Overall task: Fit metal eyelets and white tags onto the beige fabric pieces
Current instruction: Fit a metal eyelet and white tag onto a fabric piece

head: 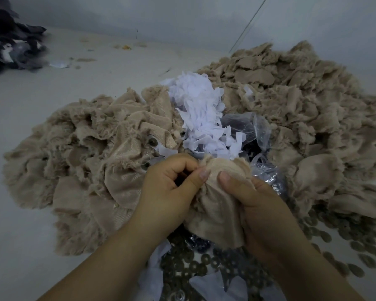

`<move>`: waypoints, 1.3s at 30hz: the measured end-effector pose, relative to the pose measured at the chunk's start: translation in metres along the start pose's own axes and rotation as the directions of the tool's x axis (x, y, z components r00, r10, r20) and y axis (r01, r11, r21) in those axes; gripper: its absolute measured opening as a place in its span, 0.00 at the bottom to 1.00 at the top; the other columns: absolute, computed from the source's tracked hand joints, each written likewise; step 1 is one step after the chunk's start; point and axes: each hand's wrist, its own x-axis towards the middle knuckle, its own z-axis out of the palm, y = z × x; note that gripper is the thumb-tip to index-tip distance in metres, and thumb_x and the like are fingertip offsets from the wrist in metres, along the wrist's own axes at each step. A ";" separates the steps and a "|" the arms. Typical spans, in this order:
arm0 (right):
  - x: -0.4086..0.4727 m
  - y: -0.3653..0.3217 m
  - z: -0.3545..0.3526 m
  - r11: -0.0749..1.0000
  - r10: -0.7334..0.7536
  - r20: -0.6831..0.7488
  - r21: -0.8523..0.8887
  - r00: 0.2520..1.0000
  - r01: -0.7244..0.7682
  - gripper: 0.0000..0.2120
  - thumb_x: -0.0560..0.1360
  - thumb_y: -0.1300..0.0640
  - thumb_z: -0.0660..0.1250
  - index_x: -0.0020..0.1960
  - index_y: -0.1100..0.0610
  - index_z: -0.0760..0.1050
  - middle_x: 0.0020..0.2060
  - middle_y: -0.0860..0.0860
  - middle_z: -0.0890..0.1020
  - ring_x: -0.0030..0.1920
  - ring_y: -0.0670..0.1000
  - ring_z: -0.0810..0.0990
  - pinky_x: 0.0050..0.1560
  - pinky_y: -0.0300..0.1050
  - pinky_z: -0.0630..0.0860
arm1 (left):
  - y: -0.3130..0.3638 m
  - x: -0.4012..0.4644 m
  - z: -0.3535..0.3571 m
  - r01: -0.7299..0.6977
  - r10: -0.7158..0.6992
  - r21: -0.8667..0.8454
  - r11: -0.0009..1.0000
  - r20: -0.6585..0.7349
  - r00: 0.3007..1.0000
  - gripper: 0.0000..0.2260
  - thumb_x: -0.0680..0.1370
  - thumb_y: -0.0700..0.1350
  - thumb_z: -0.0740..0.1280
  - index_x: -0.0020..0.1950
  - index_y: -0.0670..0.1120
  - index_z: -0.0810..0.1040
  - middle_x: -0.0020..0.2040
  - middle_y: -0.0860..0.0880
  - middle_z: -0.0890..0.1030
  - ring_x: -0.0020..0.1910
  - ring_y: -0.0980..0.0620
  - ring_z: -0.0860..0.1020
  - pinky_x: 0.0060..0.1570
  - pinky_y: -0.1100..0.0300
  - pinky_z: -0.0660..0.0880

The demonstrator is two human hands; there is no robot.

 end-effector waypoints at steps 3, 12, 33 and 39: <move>-0.003 -0.011 -0.008 0.907 -0.251 -0.136 -0.380 0.958 0.184 0.15 0.71 0.46 0.71 0.40 0.59 0.83 0.36 0.55 0.85 0.33 0.52 0.82 0.33 0.46 0.79 | 0.002 0.003 -0.005 0.041 -0.043 -0.046 0.998 -0.051 0.998 0.08 0.75 0.45 0.72 0.35 0.49 0.80 0.30 0.53 0.77 0.30 0.58 0.73 0.31 0.65 0.72; -0.001 -0.039 -0.052 0.009 -0.187 0.014 -1.000 0.982 0.016 0.13 0.73 0.58 0.73 0.41 0.38 0.82 0.27 0.32 0.77 0.32 0.30 0.77 0.32 0.23 0.68 | 0.002 0.006 -0.012 0.147 -0.164 -0.203 0.968 -0.071 0.984 0.06 0.71 0.49 0.70 0.35 0.51 0.83 0.32 0.51 0.80 0.34 0.54 0.78 0.38 0.61 0.78; 0.015 -0.016 -0.035 -0.168 -0.284 0.031 -0.986 0.958 -0.018 0.10 0.73 0.60 0.70 0.54 0.54 0.82 0.48 0.52 0.84 0.49 0.54 0.80 0.43 0.40 0.66 | 0.002 0.005 -0.012 0.121 -0.128 -0.206 0.971 -0.021 0.992 0.08 0.74 0.45 0.69 0.35 0.49 0.82 0.32 0.49 0.80 0.33 0.53 0.77 0.36 0.60 0.78; 0.018 -0.012 -0.047 0.001 -0.347 0.012 -1.000 0.938 0.013 0.09 0.72 0.58 0.74 0.49 0.47 0.86 0.29 0.37 0.74 0.32 0.38 0.74 0.33 0.25 0.63 | 0.001 0.006 -0.011 0.115 -0.126 -0.233 0.966 -0.032 0.992 0.07 0.74 0.43 0.68 0.36 0.48 0.82 0.33 0.48 0.81 0.35 0.52 0.78 0.39 0.60 0.78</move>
